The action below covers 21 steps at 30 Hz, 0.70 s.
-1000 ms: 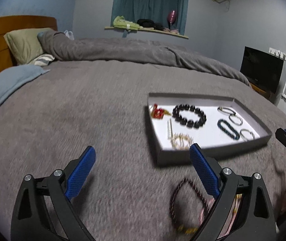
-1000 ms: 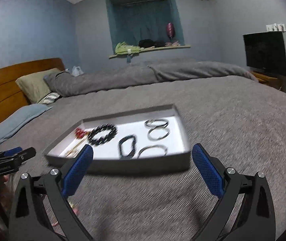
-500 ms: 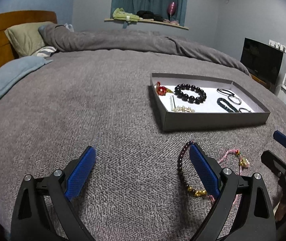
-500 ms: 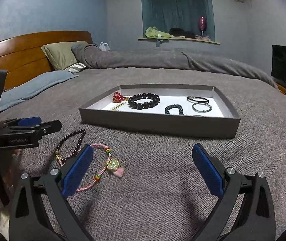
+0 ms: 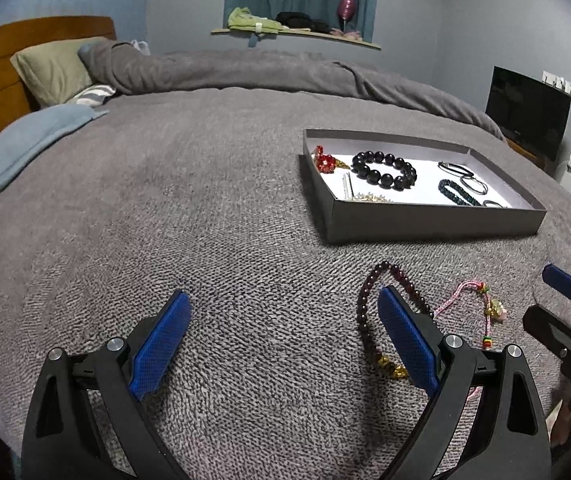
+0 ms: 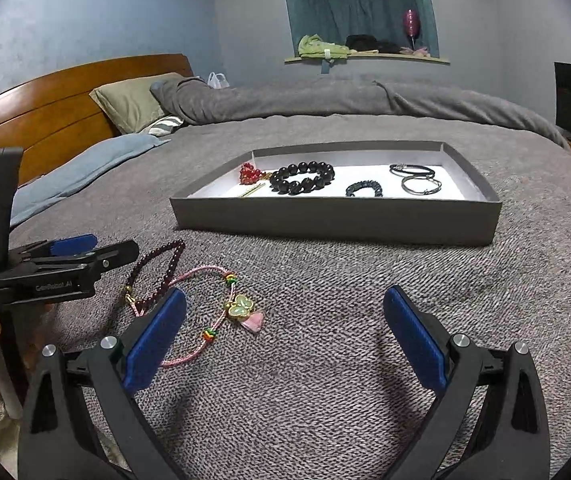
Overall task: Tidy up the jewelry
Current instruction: 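Withdraw both tools toward the dark red bead and pink cord bracelets, then grasp the pink cord bracelet with the right tool while the left tool grasps the dark red bead bracelet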
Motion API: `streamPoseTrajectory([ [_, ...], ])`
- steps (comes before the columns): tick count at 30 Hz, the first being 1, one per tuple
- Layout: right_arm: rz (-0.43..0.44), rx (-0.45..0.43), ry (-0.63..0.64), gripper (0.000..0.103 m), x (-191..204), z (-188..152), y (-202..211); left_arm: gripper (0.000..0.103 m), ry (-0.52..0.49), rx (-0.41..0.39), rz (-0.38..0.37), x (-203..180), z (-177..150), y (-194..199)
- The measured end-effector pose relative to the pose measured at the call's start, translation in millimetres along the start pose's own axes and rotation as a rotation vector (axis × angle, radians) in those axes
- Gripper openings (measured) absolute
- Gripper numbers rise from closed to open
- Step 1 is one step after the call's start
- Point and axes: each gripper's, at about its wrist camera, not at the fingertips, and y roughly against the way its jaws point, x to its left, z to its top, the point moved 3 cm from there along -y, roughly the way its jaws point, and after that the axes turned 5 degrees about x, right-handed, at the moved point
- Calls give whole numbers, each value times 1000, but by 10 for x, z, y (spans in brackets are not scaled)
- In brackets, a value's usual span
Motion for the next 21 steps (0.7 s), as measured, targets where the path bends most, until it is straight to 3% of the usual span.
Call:
streamPoseTrajectory([
  [14, 13, 33, 17, 97, 46, -49, -81, 94, -1, 13, -16, 3, -24, -12],
  [21, 0, 68, 40, 73, 105, -68, -193, 94, -11, 16, -33, -14, -27, -18],
])
